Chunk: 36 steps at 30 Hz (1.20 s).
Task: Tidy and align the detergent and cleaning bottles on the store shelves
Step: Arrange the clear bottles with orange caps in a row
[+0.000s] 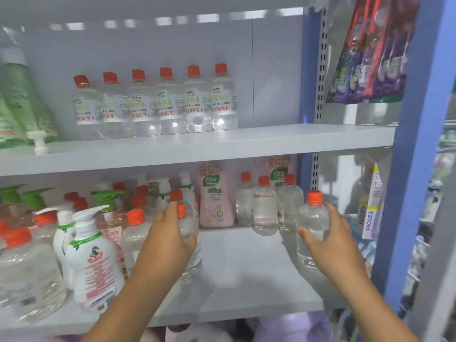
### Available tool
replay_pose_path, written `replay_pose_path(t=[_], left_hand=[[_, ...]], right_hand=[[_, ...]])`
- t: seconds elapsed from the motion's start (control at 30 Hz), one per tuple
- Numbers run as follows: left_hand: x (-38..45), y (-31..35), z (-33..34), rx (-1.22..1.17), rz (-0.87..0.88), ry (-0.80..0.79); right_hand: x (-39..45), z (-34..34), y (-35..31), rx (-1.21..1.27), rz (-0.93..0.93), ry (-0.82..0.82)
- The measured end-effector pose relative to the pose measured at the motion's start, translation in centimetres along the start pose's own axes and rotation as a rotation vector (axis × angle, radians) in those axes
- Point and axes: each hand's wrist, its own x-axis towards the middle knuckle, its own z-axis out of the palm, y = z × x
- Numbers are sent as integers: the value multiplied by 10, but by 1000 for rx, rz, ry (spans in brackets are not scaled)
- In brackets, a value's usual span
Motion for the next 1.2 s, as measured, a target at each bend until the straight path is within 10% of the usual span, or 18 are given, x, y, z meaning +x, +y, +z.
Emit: replay_pose_path(t=[0.27,0.43,0.83,1.2], left_hand=[[6,39,24,-125,241,191],[57,60,77,-683,-150,115],[142,41,192,-249,-535,296],[13,58,129,-413,-290,121]], right_hand=[[6,-4,-12,37,-75,174],[21,-12,-12,96,19,75],[21,11,16,14,-94,-48],[27,33,0,230,-142,-250]])
